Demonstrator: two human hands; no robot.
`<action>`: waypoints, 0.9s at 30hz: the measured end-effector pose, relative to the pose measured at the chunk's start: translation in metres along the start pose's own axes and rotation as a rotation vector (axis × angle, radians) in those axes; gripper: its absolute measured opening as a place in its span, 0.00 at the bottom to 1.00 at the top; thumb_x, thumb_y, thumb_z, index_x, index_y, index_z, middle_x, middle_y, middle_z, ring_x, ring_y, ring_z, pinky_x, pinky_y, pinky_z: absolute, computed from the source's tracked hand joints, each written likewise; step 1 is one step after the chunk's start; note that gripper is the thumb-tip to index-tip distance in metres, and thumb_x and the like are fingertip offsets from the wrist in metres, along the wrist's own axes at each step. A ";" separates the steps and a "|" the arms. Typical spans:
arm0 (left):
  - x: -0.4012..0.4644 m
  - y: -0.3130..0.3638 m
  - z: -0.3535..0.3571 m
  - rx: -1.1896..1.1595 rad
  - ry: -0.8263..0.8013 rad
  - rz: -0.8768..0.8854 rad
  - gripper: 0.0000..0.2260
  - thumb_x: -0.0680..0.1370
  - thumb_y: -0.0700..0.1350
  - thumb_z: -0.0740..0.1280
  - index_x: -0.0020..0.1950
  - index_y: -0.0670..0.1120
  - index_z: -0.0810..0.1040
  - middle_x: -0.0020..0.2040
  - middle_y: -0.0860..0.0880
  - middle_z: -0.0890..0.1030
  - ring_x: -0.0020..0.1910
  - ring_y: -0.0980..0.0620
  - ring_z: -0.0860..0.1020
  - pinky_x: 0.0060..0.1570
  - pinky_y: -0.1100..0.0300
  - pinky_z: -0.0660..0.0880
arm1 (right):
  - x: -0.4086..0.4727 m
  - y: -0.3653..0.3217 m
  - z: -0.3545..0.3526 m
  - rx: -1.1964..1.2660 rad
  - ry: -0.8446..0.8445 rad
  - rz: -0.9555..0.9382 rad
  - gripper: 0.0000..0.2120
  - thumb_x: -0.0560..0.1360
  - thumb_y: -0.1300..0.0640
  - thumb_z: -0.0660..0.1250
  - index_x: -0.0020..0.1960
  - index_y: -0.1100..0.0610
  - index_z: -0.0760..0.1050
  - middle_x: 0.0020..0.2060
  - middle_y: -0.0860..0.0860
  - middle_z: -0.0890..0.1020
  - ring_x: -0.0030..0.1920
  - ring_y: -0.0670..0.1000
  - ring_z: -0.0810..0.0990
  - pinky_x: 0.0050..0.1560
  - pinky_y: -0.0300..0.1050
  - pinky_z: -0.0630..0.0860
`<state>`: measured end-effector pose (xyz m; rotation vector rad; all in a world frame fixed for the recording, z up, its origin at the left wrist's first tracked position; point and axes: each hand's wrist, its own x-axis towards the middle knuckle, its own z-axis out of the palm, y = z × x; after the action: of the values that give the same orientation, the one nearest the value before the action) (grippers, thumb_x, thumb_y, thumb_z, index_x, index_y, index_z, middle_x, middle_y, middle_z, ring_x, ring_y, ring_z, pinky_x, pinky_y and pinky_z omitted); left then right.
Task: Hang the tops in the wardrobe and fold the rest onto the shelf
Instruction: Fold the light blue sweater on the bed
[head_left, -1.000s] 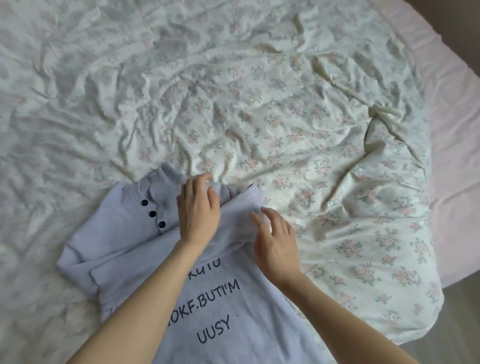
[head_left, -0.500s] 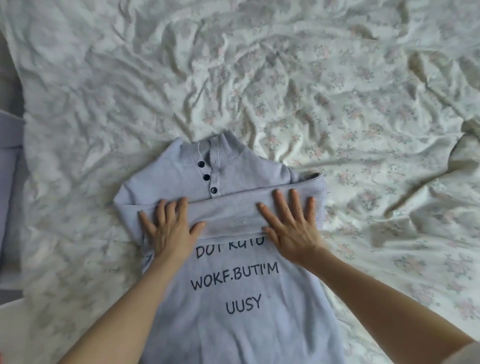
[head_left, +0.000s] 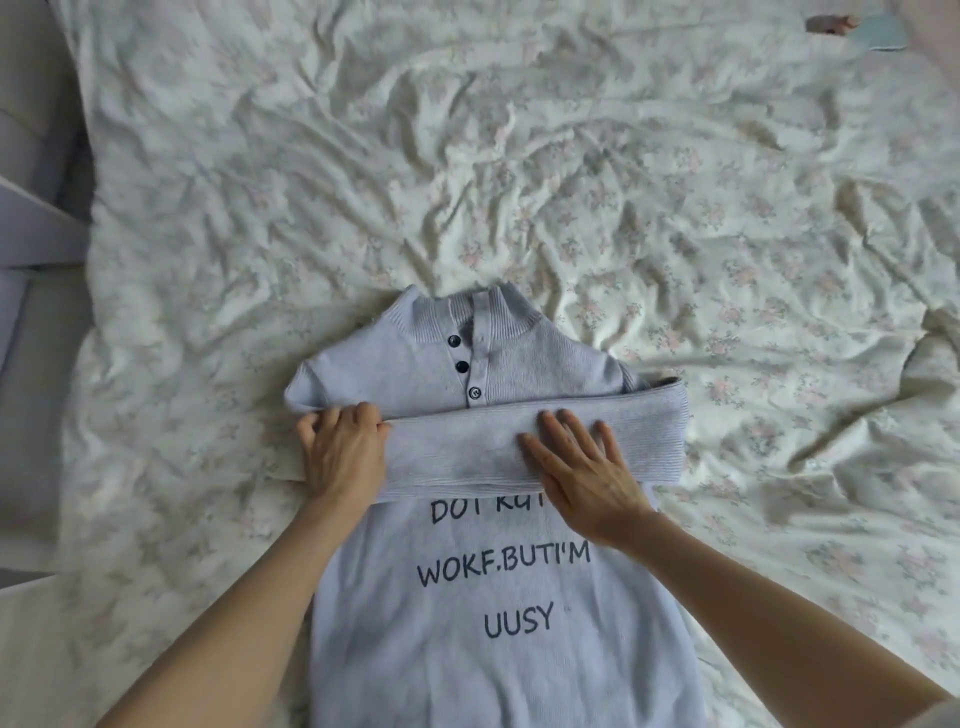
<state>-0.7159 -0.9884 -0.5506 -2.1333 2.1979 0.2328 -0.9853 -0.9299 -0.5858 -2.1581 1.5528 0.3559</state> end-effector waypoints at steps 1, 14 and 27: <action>0.001 -0.002 -0.004 -0.020 -0.001 0.002 0.06 0.74 0.38 0.71 0.40 0.38 0.75 0.31 0.40 0.78 0.35 0.40 0.78 0.45 0.48 0.66 | 0.000 -0.001 -0.002 -0.004 0.001 0.016 0.24 0.81 0.44 0.40 0.76 0.43 0.39 0.74 0.50 0.37 0.75 0.55 0.36 0.69 0.61 0.29; -0.015 -0.015 0.024 0.185 0.083 0.277 0.18 0.76 0.48 0.62 0.65 0.46 0.76 0.66 0.40 0.74 0.67 0.38 0.70 0.66 0.36 0.57 | 0.016 -0.002 -0.015 0.021 0.098 -0.067 0.21 0.79 0.48 0.60 0.71 0.47 0.67 0.74 0.57 0.62 0.74 0.60 0.57 0.70 0.69 0.47; 0.051 -0.039 0.023 0.166 -0.205 0.120 0.55 0.62 0.74 0.65 0.76 0.53 0.38 0.78 0.41 0.44 0.76 0.40 0.42 0.66 0.36 0.30 | 0.078 0.044 -0.050 0.033 0.072 0.220 0.58 0.67 0.35 0.69 0.75 0.53 0.30 0.72 0.55 0.59 0.70 0.57 0.61 0.67 0.55 0.62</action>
<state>-0.6802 -1.0360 -0.5830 -1.8092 2.1475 0.2535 -1.0041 -1.0307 -0.5873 -1.9999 1.8294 0.3235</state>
